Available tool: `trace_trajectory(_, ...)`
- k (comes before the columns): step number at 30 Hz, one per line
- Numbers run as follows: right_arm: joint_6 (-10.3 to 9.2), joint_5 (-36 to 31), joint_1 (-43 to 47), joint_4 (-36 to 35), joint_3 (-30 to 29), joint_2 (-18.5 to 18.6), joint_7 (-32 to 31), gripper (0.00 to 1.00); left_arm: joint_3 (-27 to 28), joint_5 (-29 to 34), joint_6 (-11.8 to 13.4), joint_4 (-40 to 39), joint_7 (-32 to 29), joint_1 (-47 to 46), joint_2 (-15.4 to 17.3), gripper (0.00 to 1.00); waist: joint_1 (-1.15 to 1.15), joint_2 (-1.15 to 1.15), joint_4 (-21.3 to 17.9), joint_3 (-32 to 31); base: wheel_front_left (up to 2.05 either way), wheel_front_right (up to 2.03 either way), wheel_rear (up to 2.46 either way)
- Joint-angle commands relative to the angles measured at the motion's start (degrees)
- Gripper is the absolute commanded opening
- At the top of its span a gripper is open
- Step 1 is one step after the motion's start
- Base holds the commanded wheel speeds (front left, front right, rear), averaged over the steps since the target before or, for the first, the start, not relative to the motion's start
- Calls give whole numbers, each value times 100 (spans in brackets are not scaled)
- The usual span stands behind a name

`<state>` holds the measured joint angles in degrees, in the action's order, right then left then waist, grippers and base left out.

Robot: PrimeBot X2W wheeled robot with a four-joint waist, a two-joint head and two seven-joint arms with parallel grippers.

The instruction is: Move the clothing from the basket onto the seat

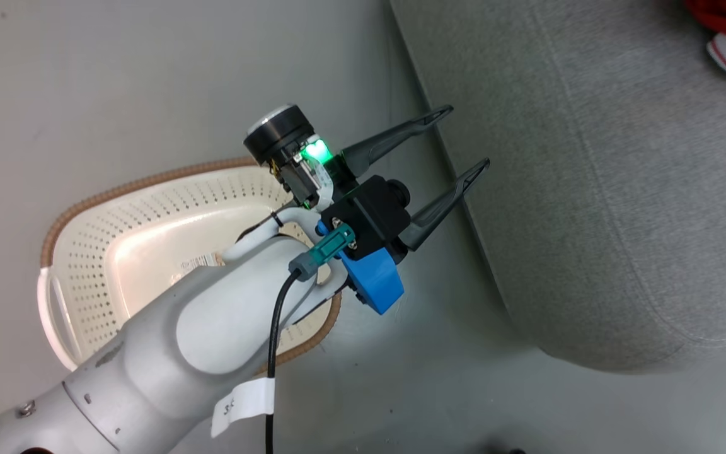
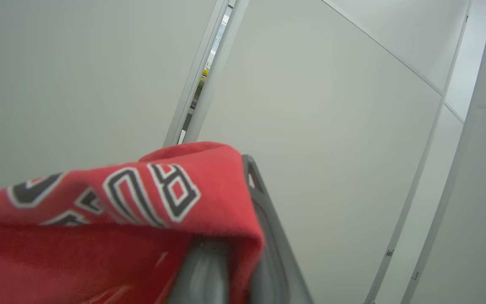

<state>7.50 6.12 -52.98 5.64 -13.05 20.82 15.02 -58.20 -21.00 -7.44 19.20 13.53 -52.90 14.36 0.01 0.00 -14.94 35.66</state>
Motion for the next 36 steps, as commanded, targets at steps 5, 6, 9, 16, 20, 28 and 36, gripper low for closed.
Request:
trace_trajectory(5,0,-25,-487,207,-712,503,23,0,16,100,1,-173,-75,-308,130,100,-1,0,88,656,0,0,0)
trace_trajectory(6,0,-10,-513,311,-835,577,23,0,17,119,11,-204,-97,-342,143,100,-1,0,89,722,0,0,0)
trace_trajectory(9,0,-4,-513,657,-1124,721,23,0,27,148,33,-282,-126,-426,202,100,-1,0,78,882,0,0,0)
trace_trajectory(16,0,-114,-220,1338,-1501,658,23,0,23,179,52,-396,-151,-498,304,100,-1,0,62,1068,0,0,0)
trace_trajectory(20,0,-261,-95,1707,-1697,440,24,0,5,171,78,-436,-183,-500,349,100,-1,0,54,1121,0,0,0)
trace_trajectory(28,0,-637,-95,2462,-2020,-29,23,0,-25,131,111,-512,-242,-495,440,100,-1,0,8,1172,0,0,0)
trace_trajectory(36,0,-908,44,2614,-2303,-443,24,28,-53,90,148,-568,-289,-473,503,100,-1,0,-41,1160,0,0,0)
